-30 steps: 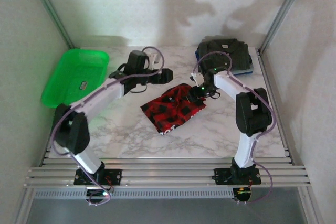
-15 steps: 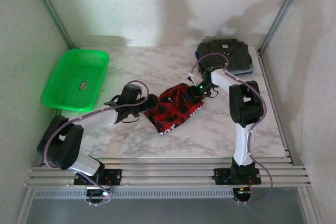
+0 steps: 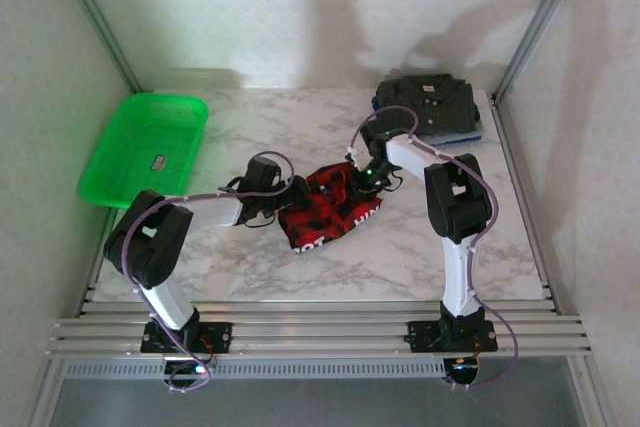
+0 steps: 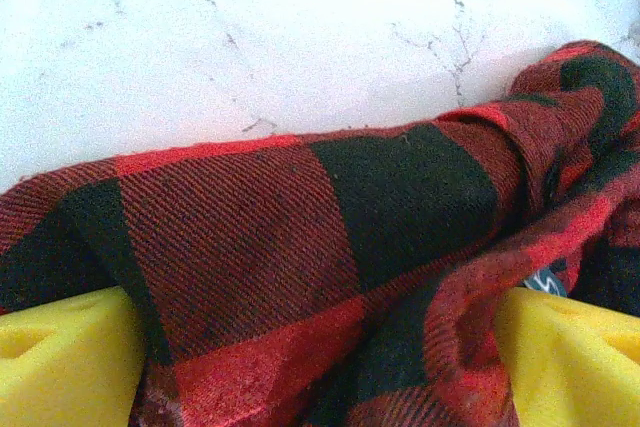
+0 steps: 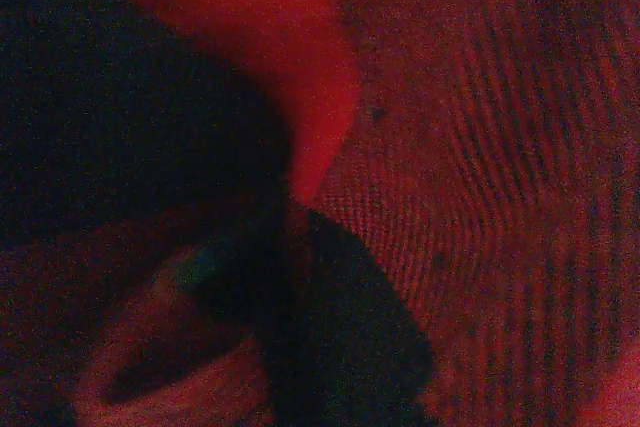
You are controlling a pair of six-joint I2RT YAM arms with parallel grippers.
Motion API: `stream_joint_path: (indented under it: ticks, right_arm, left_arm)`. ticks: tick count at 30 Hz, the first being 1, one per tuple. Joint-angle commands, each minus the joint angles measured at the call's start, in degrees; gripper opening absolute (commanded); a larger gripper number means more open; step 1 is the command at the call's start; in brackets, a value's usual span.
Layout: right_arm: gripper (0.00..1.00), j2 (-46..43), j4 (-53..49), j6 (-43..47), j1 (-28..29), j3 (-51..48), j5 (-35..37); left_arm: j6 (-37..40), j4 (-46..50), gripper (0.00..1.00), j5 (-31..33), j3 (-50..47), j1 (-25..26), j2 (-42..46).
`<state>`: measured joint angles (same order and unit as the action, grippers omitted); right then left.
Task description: Fold and stack the long sleeve shirts
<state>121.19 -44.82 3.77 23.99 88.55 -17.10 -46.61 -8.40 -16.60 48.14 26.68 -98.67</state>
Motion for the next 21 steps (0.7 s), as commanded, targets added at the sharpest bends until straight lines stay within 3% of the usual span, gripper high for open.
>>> stream_joint_path:
  ticks: [1,3,12,21]
  right_arm:
    - [0.07,0.7,-2.5,-4.8,1.8,2.0,8.7]
    - [0.00,-1.1,-2.9,-5.0,1.8,3.7,13.7]
    - [0.00,-5.6,-6.3,-3.2,1.5,17.7,36.5]
    - [0.00,-3.2,-6.6,1.3,0.1,33.6,44.3]
  left_arm:
    - [2.2,-2.2,0.90,0.5,1.3,0.1,1.0]
    - [2.9,-2.2,0.91,1.0,1.5,0.0,2.7]
    - [6.8,2.1,0.96,4.1,9.6,-1.7,12.7]
    - [10.1,6.6,0.99,4.3,17.9,-2.9,15.7]
